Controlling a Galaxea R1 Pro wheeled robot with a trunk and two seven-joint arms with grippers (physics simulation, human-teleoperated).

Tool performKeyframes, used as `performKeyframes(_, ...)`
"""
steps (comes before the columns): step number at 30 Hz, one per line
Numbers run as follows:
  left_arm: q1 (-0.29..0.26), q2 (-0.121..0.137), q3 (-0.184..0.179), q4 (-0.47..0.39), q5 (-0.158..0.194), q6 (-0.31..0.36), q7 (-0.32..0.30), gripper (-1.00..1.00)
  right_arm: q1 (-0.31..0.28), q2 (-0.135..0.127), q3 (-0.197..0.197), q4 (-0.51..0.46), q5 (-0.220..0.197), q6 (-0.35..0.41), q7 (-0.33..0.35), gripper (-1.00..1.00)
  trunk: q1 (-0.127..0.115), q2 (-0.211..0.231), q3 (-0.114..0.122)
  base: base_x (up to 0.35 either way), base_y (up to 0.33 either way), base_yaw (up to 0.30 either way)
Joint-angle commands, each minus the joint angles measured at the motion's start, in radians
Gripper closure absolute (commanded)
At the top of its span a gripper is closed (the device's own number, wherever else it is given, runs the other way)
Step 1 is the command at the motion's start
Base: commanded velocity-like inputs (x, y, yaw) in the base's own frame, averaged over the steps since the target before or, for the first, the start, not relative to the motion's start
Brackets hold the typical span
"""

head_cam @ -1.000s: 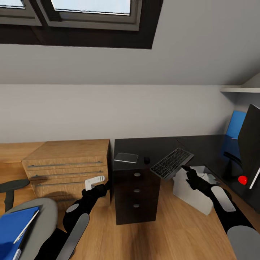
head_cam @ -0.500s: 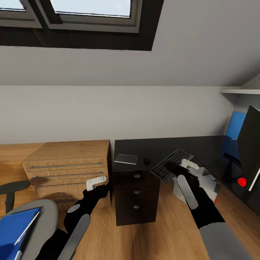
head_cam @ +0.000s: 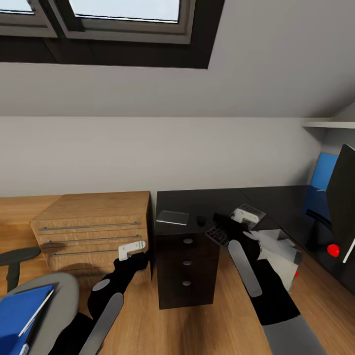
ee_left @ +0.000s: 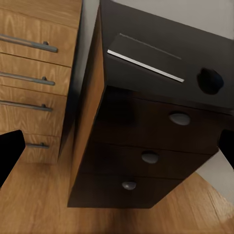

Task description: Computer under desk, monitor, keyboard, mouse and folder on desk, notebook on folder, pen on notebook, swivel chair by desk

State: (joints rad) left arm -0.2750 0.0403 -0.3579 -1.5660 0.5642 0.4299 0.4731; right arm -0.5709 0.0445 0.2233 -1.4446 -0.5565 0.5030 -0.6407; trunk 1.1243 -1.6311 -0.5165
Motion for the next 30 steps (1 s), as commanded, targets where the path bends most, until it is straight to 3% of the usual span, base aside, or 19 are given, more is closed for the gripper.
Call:
performKeyframes(1,-0.001,0.001,-0.003,-0.001,0.01,0.0,0.01,-1.0,0.0,0.0,0.009,-0.003,-0.006,0.002,-0.009,-1.0,0.0,-0.001,-0.002,0.187,0.0,0.066)
performKeyframes(4,-0.001,0.002,-0.003,-0.001,0.009,-0.001,0.01,-1.0,0.004,0.001,0.04,-0.009,-0.002,0.001,-0.011,-1.0,0.0,-0.001,-0.004,0.261,0.0,0.134)
performKeyframes(13,-0.001,0.0,-0.006,0.001,0.012,-0.001,0.011,-1.0,0.006,-0.007,0.075,-0.006,0.004,0.004,-0.009,-1.0,0.0,-0.001,-0.009,0.243,0.0,0.212)
performKeyframes(22,-0.001,0.0,-0.015,0.001,0.012,-0.001,0.01,-1.0,0.012,-0.009,0.14,0.009,0.032,0.0,-0.002,-1.0,0.0,-0.001,-0.009,0.016,0.0,0.021)
performKeyframes(30,-0.001,0.001,-0.035,0.001,0.011,-0.002,0.012,-1.0,0.013,-0.008,0.152,0.005,0.042,-0.006,-0.002,-1.0,0.0,-0.001,-0.01,0.213,0.0,0.001)
